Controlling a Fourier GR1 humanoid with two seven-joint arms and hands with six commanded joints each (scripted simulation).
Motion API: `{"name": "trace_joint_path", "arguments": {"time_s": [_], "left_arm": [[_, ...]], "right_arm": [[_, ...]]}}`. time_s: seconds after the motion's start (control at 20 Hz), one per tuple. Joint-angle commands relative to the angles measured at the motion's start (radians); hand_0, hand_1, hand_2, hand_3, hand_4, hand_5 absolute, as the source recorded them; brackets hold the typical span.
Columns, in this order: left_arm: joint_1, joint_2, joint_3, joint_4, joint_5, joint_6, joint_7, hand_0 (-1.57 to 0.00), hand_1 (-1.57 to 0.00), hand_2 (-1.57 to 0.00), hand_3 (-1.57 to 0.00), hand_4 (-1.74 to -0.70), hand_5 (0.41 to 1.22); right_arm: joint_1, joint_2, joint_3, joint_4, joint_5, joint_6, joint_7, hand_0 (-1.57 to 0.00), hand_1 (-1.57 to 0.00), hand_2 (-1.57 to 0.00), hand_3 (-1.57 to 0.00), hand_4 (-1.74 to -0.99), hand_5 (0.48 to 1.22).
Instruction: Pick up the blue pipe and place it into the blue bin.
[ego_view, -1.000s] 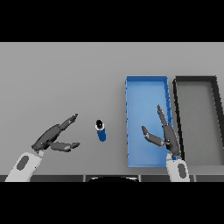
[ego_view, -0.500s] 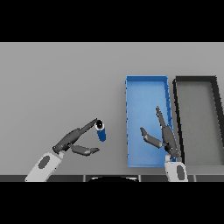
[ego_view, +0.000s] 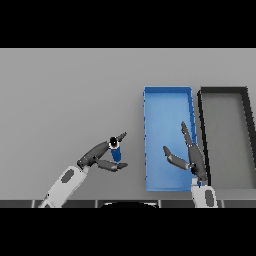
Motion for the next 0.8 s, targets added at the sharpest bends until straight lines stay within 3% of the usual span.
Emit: {"name": "trace_joint_path", "arguments": {"time_s": [0.0,0.15,0.25,0.35,0.45,0.5,0.6,0.75], "left_arm": [[-0.004,-0.011,0.004,0.022,0.005,-0.002,-0.015,0.00,0.00,0.00,0.00,-1.19,0.513],[-0.009,-0.052,0.010,0.032,0.018,0.014,-0.038,0.00,-0.04,-0.11,-0.04,-1.27,0.585],[-0.006,-0.067,0.014,0.028,0.026,0.027,-0.023,-0.10,-0.26,-0.36,-0.22,-1.32,0.651],[-0.003,-0.105,0.017,0.052,0.045,0.033,-0.016,-0.50,-0.68,-0.73,-0.70,-1.42,0.856],[0.010,-0.107,-0.008,0.046,0.011,0.035,-0.029,-0.89,-1.00,-1.03,-1.01,-1.53,0.988],[0.004,-0.103,-0.014,0.050,0.006,0.024,-0.039,-1.02,-1.11,-1.14,-1.10,-1.57,1.034],[0.022,-0.102,-0.032,0.040,-0.007,0.039,-0.081,-1.22,-1.28,-1.30,-1.22,-1.63,1.101],[0.013,-0.104,-0.028,0.023,-0.015,0.064,-0.096,-1.39,-1.42,-1.43,-1.35,-1.68,1.160]], "right_arm": [[0.011,0.003,0.001,-0.009,-0.010,0.005,0.000,0.00,0.00,0.00,0.00,-1.207,0.607],[-0.001,0.010,0.003,-0.002,0.003,-0.008,0.020,0.00,0.00,0.00,0.00,-1.196,0.603],[-0.001,0.005,-0.010,0.011,-0.015,0.000,0.023,0.00,0.00,0.00,0.00,-1.198,0.605],[0.014,0.005,-0.004,0.004,-0.013,0.004,-0.008,0.00,0.00,0.00,0.00,-1.196,0.604],[0.006,0.000,-0.009,0.008,-0.022,0.010,0.001,0.00,0.00,0.00,0.00,-1.195,0.604],[-0.008,0.006,-0.007,0.004,-0.020,0.006,0.019,0.00,0.00,0.00,0.00,-1.196,0.604],[0.007,-0.001,-0.012,0.002,-0.021,0.006,0.003,0.00,0.00,0.00,0.00,-1.195,0.603],[0.003,-0.004,-0.010,0.009,-0.021,0.013,0.002,0.00,0.00,0.00,0.00,-1.192,0.602]]}}
